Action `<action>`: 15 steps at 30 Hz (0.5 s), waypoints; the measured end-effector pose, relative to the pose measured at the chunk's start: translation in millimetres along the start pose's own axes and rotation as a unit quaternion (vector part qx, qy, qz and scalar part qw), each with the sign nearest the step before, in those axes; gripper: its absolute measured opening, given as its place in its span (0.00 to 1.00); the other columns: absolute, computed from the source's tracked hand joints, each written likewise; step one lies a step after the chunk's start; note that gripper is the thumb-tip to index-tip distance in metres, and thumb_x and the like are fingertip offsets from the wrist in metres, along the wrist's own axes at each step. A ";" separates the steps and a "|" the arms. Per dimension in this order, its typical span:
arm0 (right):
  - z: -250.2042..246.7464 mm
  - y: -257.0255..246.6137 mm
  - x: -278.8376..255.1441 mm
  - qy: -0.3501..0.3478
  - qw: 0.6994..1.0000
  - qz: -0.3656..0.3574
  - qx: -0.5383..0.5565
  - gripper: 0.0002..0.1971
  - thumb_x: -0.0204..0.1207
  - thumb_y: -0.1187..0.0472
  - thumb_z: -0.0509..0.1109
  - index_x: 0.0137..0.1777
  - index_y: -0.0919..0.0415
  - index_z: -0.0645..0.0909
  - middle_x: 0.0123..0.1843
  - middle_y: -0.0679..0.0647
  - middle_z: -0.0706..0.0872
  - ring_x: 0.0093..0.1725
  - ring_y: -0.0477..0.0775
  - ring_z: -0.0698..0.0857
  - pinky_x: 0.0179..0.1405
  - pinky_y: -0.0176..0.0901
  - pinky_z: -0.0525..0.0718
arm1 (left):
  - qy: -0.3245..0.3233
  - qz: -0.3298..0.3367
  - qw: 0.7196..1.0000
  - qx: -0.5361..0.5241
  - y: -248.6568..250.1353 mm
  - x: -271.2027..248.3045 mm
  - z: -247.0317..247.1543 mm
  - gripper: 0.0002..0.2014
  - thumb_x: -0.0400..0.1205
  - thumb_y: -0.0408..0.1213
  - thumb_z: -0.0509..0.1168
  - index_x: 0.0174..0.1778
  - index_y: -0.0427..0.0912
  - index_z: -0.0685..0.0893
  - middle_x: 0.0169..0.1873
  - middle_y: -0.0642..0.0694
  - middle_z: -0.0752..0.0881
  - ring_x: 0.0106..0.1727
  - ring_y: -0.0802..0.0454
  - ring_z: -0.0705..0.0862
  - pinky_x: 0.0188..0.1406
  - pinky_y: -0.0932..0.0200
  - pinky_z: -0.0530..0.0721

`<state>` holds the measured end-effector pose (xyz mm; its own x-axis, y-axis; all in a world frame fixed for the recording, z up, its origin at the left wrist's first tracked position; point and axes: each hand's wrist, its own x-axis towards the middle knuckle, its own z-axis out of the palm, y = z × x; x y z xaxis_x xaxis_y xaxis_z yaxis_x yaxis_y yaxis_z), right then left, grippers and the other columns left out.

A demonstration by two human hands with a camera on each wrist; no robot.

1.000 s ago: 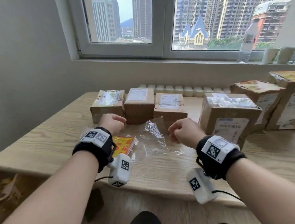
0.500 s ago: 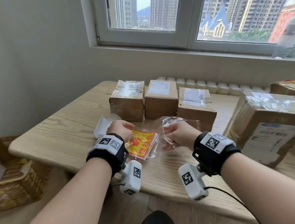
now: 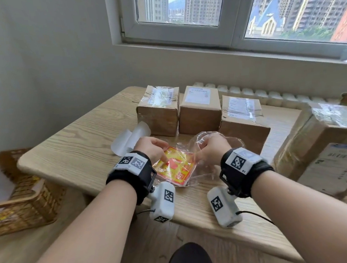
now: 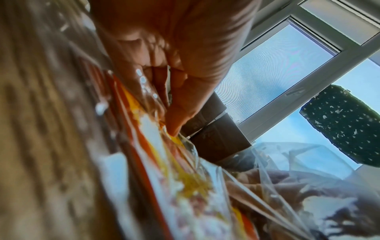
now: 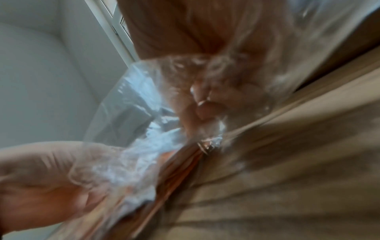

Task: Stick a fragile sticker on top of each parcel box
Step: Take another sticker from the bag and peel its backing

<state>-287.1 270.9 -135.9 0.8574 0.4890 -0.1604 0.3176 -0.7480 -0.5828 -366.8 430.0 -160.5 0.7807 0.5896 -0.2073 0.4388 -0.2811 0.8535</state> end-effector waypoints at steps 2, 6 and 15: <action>2.1 0.8 1.1 0.007 1.000 -0.003 0.011 0.12 0.72 0.60 0.75 0.28 0.54 0.82 0.36 0.53 0.88 0.41 0.56 0.89 0.36 0.46 0.87 | 0.011 -0.003 1.000 -0.008 0.0 0.9 1.6 0.21 0.65 0.20 0.76 0.46 0.49 0.89 0.47 0.51 0.88 0.56 0.51 0.85 0.59 0.56 0.83; 1.5 5.8 0.6 0.017 1.000 -0.018 0.013 0.14 0.78 0.59 0.68 0.29 0.53 0.77 0.43 0.60 0.89 0.49 0.64 0.89 0.48 0.55 0.87 | 0.025 0.003 0.999 -0.028 -0.6 0.4 3.5 0.20 0.67 0.18 0.73 0.42 0.51 0.87 0.48 0.49 0.89 0.54 0.50 0.85 0.61 0.51 0.84; -11.9 16.9 -8.7 0.118 0.992 -0.014 0.045 0.11 0.76 0.62 0.67 0.33 0.53 0.85 0.36 0.54 0.88 0.46 0.61 0.90 0.55 0.55 0.87 | 0.038 0.002 0.998 -0.042 -1.2 -4.0 0.0 0.23 0.65 0.13 0.70 0.38 0.50 0.87 0.48 0.47 0.90 0.56 0.48 0.86 0.59 0.48 0.85</action>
<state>-284.4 248.7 -134.9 0.9228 0.3831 0.0420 0.3150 -0.6869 -0.6550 -370.5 428.0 -160.7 0.7449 0.6453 -0.1697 0.3950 -0.2215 0.8916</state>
